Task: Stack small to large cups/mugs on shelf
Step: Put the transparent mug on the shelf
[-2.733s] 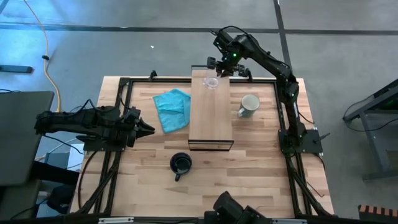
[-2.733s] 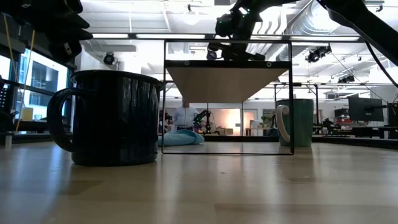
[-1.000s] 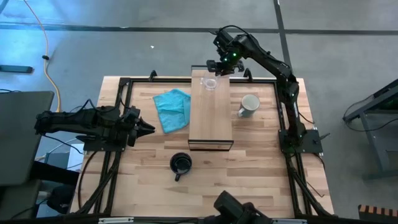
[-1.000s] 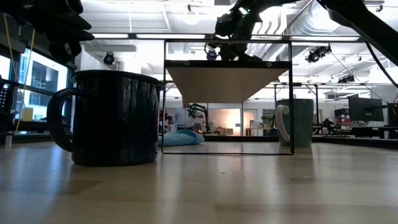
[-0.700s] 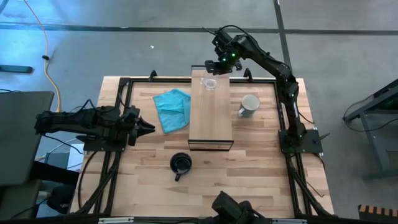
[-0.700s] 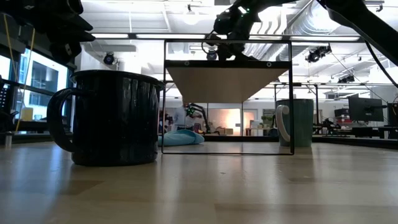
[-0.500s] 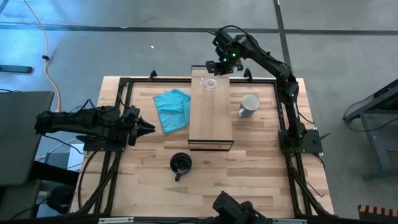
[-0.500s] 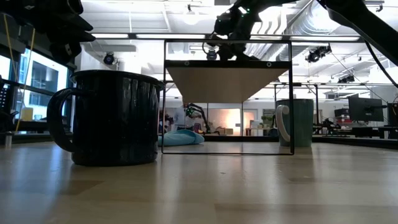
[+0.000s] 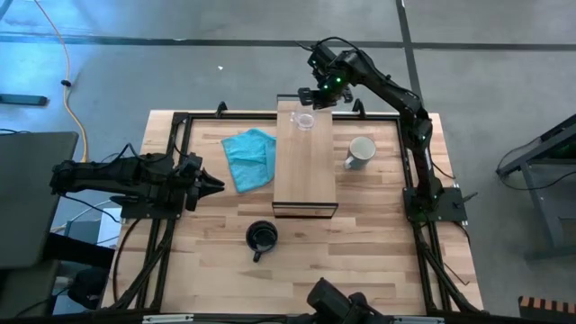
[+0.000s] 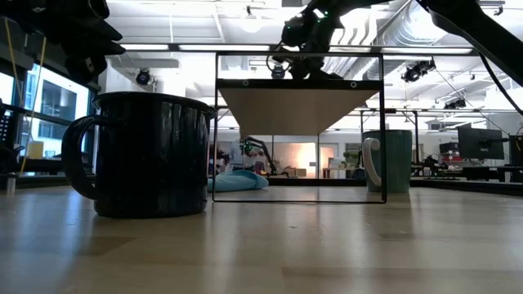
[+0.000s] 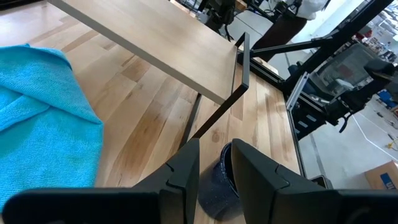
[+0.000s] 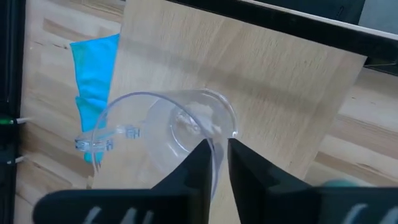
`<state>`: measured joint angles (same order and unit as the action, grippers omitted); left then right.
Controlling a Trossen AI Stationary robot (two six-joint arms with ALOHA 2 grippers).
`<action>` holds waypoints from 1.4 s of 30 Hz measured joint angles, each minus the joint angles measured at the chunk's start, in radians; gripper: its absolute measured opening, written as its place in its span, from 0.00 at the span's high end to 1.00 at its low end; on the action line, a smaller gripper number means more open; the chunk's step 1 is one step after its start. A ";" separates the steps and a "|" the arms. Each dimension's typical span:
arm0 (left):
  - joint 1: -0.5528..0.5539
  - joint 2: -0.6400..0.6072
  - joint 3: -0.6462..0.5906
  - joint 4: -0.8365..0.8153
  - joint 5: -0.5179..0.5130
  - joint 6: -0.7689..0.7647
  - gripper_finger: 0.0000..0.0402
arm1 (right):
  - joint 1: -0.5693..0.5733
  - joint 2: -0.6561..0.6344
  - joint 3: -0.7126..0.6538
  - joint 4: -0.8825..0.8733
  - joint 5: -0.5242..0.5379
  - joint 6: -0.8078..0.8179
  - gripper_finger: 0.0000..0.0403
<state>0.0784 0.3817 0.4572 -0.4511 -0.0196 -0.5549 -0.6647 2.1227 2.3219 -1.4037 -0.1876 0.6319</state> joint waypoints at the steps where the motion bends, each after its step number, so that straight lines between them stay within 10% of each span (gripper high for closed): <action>1: 0.000 0.000 0.000 0.000 0.000 0.000 0.79 | 0.002 0.000 0.000 0.002 0.000 0.006 0.92; 42: 0.000 0.000 0.000 0.000 0.000 0.000 0.79 | 0.017 0.000 0.000 -0.021 0.026 0.136 0.94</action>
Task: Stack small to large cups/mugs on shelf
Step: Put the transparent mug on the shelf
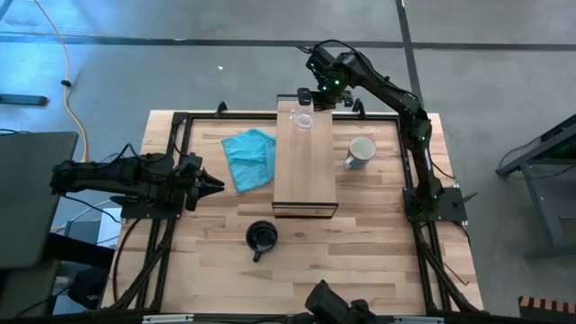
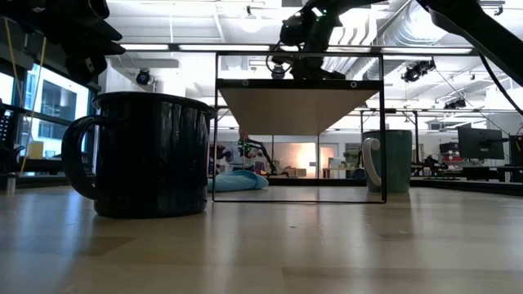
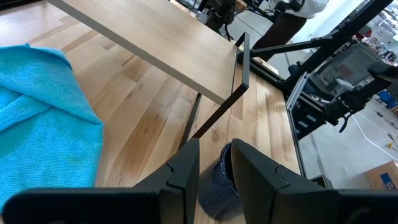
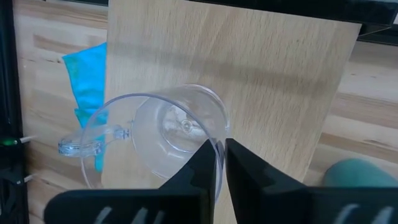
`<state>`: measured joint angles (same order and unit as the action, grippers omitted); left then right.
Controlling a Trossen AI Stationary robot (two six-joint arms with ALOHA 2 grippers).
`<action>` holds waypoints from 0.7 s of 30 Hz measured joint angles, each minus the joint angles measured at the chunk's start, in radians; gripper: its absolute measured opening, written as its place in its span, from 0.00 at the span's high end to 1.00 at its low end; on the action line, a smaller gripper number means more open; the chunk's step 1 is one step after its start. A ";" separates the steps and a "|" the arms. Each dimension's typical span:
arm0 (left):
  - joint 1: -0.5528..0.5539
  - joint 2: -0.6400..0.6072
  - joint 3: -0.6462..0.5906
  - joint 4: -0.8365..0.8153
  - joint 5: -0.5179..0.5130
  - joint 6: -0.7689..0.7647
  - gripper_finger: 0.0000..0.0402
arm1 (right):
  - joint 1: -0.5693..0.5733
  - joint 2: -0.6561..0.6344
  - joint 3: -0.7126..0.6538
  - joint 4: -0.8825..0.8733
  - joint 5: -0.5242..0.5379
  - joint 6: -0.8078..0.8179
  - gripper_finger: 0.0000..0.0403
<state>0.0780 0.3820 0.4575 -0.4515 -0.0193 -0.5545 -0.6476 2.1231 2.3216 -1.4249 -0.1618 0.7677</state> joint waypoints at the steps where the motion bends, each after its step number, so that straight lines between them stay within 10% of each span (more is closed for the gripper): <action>1: 0.000 0.000 0.000 0.000 0.000 0.000 0.79 | 0.000 0.000 0.000 0.000 0.000 0.001 0.93; 21: 0.000 0.000 0.000 0.000 0.000 -0.002 0.79 | 0.000 0.000 0.000 0.000 -0.009 0.014 0.85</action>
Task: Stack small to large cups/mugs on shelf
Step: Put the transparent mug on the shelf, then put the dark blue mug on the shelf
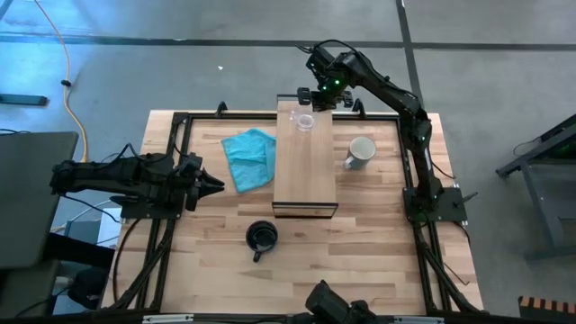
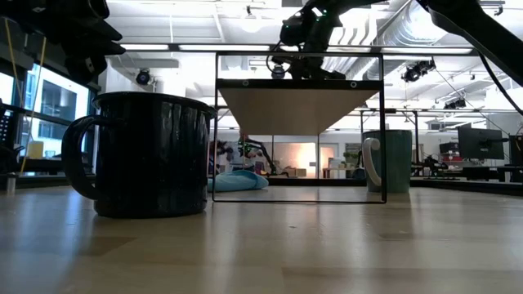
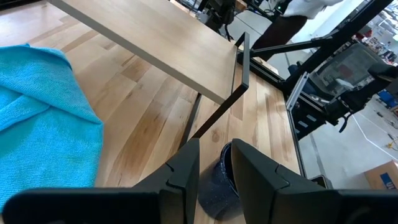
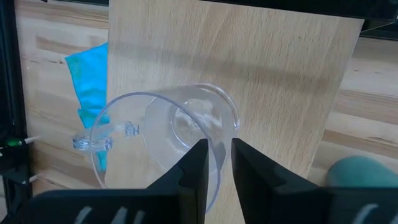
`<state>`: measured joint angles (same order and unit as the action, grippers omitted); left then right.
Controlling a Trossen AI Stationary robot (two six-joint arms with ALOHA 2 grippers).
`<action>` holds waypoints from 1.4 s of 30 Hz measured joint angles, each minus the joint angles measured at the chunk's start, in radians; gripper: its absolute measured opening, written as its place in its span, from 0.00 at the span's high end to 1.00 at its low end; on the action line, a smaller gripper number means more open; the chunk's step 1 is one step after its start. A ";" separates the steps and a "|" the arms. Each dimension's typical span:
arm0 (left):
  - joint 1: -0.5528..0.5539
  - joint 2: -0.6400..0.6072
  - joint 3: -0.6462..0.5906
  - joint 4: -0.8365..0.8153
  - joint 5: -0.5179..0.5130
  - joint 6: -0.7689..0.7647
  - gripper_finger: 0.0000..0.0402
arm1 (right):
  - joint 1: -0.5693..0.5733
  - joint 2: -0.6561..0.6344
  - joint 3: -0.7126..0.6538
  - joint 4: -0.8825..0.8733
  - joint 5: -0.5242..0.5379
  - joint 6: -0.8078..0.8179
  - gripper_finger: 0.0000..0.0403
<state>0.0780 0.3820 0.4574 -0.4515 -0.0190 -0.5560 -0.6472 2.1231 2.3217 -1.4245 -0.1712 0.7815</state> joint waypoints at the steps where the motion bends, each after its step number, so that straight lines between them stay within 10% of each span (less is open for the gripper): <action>1: 0.000 0.000 0.000 0.000 0.000 0.000 0.79 | 0.000 0.000 0.000 0.001 -0.002 0.000 0.85; 27: 0.000 0.000 0.000 0.000 0.011 -0.021 0.79 | -0.010 -0.001 0.030 0.019 -0.048 -0.048 0.83; 42: 0.000 0.000 0.000 0.000 0.000 -0.028 0.79 | -0.032 -0.046 0.034 -0.038 -0.059 -0.105 0.57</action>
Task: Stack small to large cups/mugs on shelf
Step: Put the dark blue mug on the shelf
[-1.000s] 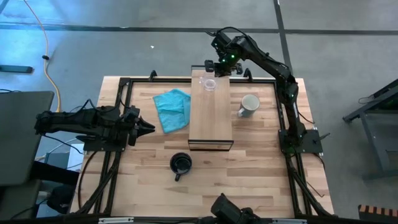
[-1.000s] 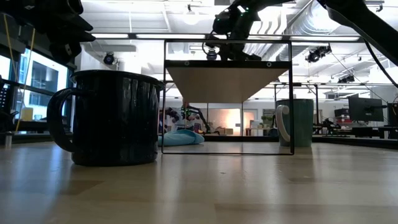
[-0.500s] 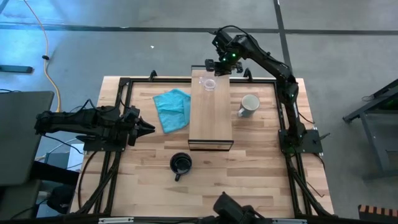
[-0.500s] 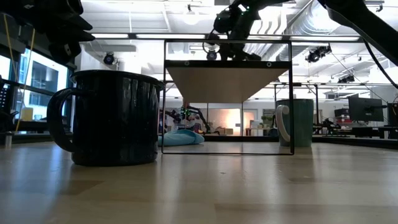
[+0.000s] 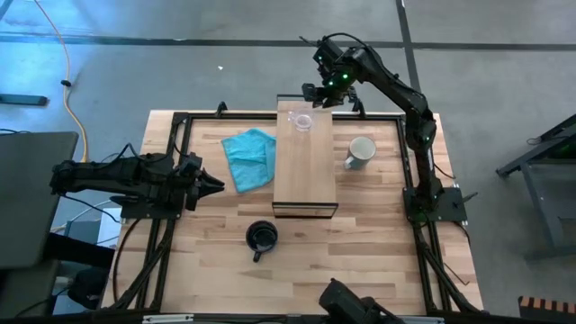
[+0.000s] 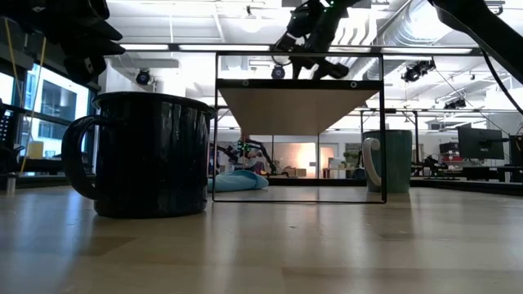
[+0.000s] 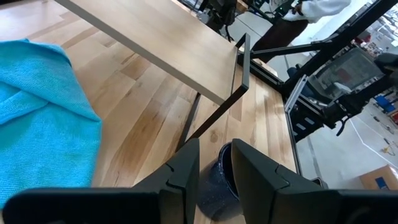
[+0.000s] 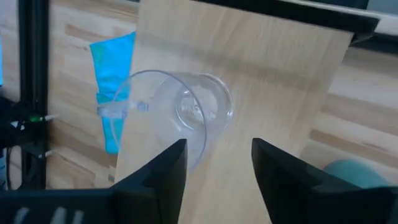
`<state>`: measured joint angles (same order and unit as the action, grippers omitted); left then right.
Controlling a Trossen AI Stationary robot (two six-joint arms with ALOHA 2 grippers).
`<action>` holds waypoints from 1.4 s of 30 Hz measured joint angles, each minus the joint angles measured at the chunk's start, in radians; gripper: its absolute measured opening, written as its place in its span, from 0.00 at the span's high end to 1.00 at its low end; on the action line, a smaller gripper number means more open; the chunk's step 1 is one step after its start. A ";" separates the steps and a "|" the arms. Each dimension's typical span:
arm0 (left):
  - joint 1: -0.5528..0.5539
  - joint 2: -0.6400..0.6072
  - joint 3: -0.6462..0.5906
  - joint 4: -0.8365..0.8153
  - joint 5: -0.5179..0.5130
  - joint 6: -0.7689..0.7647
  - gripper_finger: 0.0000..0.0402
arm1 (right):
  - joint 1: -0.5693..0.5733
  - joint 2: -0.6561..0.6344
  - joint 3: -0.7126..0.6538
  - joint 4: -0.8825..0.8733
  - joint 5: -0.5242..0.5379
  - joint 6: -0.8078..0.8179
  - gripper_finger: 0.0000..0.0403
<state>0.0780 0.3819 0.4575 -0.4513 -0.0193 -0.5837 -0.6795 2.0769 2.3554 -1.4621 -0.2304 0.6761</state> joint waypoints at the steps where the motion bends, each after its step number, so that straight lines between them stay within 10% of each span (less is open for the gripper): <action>1: 0.000 0.000 0.000 0.000 0.000 -0.001 0.79 | -0.005 -0.010 0.000 -0.002 -0.004 -0.009 0.55; 26: 0.000 0.024 0.000 0.067 0.120 -0.187 0.79 | -0.085 -0.491 0.001 -0.088 -0.071 -0.641 0.53; 42: -0.135 0.349 0.000 0.306 0.244 -0.354 0.79 | 0.030 -0.605 -0.002 -0.109 -0.180 -0.835 0.53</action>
<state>-0.0568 0.7314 0.4576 -0.1455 0.2248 -0.9379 -0.6500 1.4721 2.3531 -1.5715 -0.4108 -0.1591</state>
